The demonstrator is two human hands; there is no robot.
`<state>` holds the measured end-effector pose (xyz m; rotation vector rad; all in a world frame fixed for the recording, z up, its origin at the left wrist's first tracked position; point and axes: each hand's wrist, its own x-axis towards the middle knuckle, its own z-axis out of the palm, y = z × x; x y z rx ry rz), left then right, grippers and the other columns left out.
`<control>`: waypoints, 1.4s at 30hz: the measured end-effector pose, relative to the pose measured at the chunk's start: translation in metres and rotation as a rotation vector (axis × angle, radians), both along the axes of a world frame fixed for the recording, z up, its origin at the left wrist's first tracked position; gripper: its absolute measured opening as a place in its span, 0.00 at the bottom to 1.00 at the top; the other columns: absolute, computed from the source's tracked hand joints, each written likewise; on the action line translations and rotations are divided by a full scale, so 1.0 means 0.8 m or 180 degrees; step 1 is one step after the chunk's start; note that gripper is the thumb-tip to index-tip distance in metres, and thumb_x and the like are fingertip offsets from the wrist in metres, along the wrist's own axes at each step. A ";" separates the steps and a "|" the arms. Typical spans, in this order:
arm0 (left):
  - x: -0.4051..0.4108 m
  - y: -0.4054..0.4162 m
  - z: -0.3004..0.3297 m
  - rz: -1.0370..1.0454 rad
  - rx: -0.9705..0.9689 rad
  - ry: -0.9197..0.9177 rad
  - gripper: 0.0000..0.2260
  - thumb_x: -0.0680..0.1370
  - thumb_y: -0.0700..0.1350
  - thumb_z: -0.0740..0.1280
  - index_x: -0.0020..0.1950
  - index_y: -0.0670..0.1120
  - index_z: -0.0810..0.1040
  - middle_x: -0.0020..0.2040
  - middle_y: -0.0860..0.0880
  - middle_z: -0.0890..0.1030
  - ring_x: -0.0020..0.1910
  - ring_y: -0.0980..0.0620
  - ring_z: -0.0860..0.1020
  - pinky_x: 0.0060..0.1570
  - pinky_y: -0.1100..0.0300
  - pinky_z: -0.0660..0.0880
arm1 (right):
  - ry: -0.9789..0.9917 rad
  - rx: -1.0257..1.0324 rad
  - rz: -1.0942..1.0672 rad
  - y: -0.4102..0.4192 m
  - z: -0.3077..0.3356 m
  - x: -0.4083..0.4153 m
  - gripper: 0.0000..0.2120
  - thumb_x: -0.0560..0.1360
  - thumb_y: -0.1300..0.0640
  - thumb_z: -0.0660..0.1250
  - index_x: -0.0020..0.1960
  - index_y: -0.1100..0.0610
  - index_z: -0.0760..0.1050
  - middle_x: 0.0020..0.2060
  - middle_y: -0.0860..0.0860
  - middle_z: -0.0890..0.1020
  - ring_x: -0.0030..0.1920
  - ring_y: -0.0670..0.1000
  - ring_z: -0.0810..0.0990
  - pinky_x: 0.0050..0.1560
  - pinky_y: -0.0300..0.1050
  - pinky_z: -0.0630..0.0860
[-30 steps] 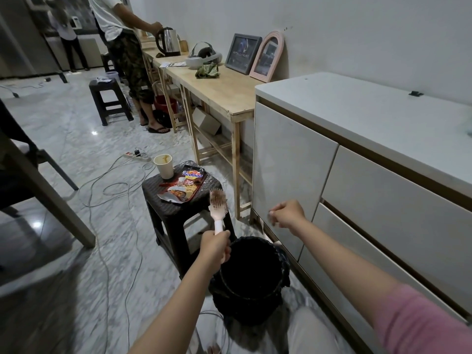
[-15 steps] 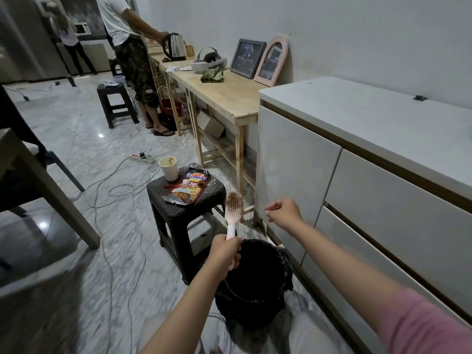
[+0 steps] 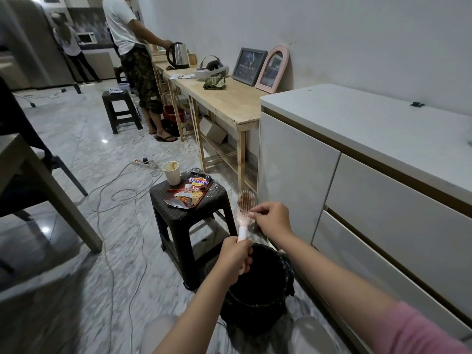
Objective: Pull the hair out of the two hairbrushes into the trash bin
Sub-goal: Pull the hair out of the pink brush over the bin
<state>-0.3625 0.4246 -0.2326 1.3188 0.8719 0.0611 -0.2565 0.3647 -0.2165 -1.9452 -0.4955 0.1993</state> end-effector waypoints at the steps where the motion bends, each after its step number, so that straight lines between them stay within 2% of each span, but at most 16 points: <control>1: -0.001 0.001 0.001 0.0048 -0.0063 0.0004 0.05 0.80 0.39 0.61 0.44 0.42 0.69 0.32 0.48 0.69 0.24 0.53 0.65 0.24 0.63 0.60 | -0.0001 0.0031 -0.0010 -0.002 0.000 -0.001 0.02 0.68 0.63 0.74 0.41 0.60 0.84 0.28 0.49 0.81 0.35 0.51 0.81 0.45 0.46 0.80; 5: -0.003 0.009 0.001 0.0279 -0.0257 0.0024 0.04 0.79 0.38 0.61 0.44 0.42 0.70 0.32 0.47 0.69 0.23 0.53 0.64 0.23 0.65 0.58 | 0.0025 0.0152 -0.0045 -0.009 -0.002 -0.005 0.02 0.66 0.64 0.75 0.37 0.60 0.83 0.29 0.51 0.81 0.34 0.50 0.80 0.43 0.45 0.79; 9: -0.004 0.016 0.001 0.0554 -0.0403 0.0062 0.07 0.80 0.38 0.61 0.42 0.42 0.69 0.31 0.47 0.68 0.23 0.53 0.63 0.21 0.67 0.58 | 0.0028 0.0317 -0.0103 -0.019 -0.002 -0.007 0.03 0.66 0.65 0.75 0.36 0.63 0.81 0.29 0.52 0.81 0.29 0.43 0.78 0.34 0.33 0.76; 10: -0.005 0.018 0.000 0.0613 -0.0412 0.0077 0.07 0.80 0.38 0.61 0.42 0.42 0.69 0.31 0.47 0.68 0.23 0.53 0.63 0.22 0.66 0.58 | 0.0073 0.0367 -0.0137 -0.021 -0.002 -0.005 0.04 0.66 0.66 0.75 0.35 0.62 0.81 0.28 0.51 0.81 0.27 0.42 0.78 0.33 0.33 0.75; 14: -0.005 0.020 -0.001 0.0647 -0.0337 0.0123 0.05 0.80 0.38 0.61 0.44 0.41 0.70 0.32 0.47 0.68 0.24 0.53 0.63 0.24 0.65 0.58 | 0.0194 0.0586 -0.0362 -0.029 -0.005 0.002 0.13 0.65 0.68 0.75 0.30 0.55 0.76 0.27 0.52 0.79 0.31 0.51 0.78 0.38 0.47 0.79; 17: -0.002 0.022 -0.002 0.0841 -0.0385 0.0137 0.06 0.79 0.38 0.61 0.43 0.41 0.70 0.32 0.47 0.69 0.24 0.53 0.64 0.24 0.64 0.59 | 0.0276 0.0853 -0.0488 -0.036 -0.003 0.003 0.17 0.66 0.71 0.73 0.29 0.56 0.69 0.26 0.53 0.77 0.28 0.52 0.78 0.38 0.53 0.79; 19: 0.000 0.032 -0.007 0.1134 -0.0536 0.0125 0.04 0.79 0.36 0.59 0.44 0.41 0.68 0.33 0.46 0.68 0.25 0.53 0.64 0.23 0.65 0.61 | 0.0397 0.1036 -0.0466 -0.043 -0.001 0.002 0.19 0.68 0.73 0.70 0.31 0.56 0.65 0.26 0.54 0.75 0.26 0.47 0.79 0.36 0.53 0.79; 22: -0.005 0.053 -0.013 0.1425 -0.0591 0.0060 0.03 0.78 0.34 0.57 0.47 0.40 0.67 0.33 0.46 0.67 0.26 0.53 0.63 0.21 0.65 0.61 | 0.0422 0.1236 -0.0481 -0.059 0.002 0.008 0.21 0.70 0.75 0.67 0.33 0.55 0.61 0.28 0.56 0.71 0.26 0.41 0.79 0.31 0.43 0.79; 24: -0.011 0.064 -0.012 0.1611 -0.0623 0.0020 0.04 0.78 0.34 0.56 0.45 0.40 0.67 0.33 0.46 0.67 0.26 0.53 0.63 0.24 0.63 0.61 | 0.0411 0.1359 -0.0574 -0.072 0.005 0.017 0.21 0.70 0.75 0.67 0.32 0.55 0.61 0.29 0.56 0.70 0.30 0.41 0.80 0.30 0.39 0.78; 28: -0.022 0.083 -0.010 0.1930 -0.0490 0.0059 0.07 0.78 0.32 0.55 0.41 0.40 0.67 0.34 0.44 0.68 0.28 0.52 0.64 0.27 0.60 0.62 | 0.0535 0.1534 -0.0925 -0.092 0.007 0.036 0.19 0.70 0.73 0.68 0.33 0.56 0.63 0.30 0.54 0.70 0.30 0.49 0.76 0.31 0.40 0.79; 31: -0.027 0.093 -0.010 0.2139 -0.0393 0.0113 0.06 0.77 0.32 0.55 0.51 0.38 0.70 0.35 0.44 0.68 0.29 0.52 0.65 0.28 0.60 0.64 | 0.0604 0.1562 -0.1300 -0.098 0.005 0.046 0.16 0.70 0.70 0.70 0.34 0.56 0.66 0.31 0.55 0.74 0.31 0.53 0.77 0.32 0.40 0.79; 35: -0.030 0.100 -0.012 0.2276 -0.0307 0.0160 0.11 0.77 0.33 0.58 0.60 0.39 0.70 0.36 0.44 0.69 0.29 0.53 0.65 0.27 0.59 0.64 | 0.0570 0.1508 -0.1672 -0.094 0.003 0.053 0.14 0.69 0.68 0.72 0.34 0.55 0.69 0.31 0.55 0.77 0.35 0.56 0.79 0.37 0.50 0.80; 38: -0.032 0.100 -0.015 0.2320 -0.0217 0.0270 0.14 0.77 0.34 0.60 0.63 0.37 0.71 0.36 0.45 0.70 0.29 0.52 0.66 0.27 0.59 0.65 | 0.0466 0.1347 -0.1913 -0.090 0.004 0.055 0.14 0.68 0.65 0.73 0.33 0.54 0.71 0.31 0.54 0.79 0.34 0.55 0.80 0.43 0.56 0.82; 42: -0.034 0.096 -0.016 0.2084 -0.0031 0.0366 0.14 0.78 0.34 0.60 0.63 0.36 0.70 0.36 0.44 0.69 0.30 0.51 0.67 0.27 0.58 0.65 | 0.0375 0.1052 -0.2045 -0.083 0.004 0.059 0.13 0.68 0.62 0.73 0.32 0.51 0.72 0.34 0.53 0.81 0.39 0.57 0.83 0.46 0.58 0.82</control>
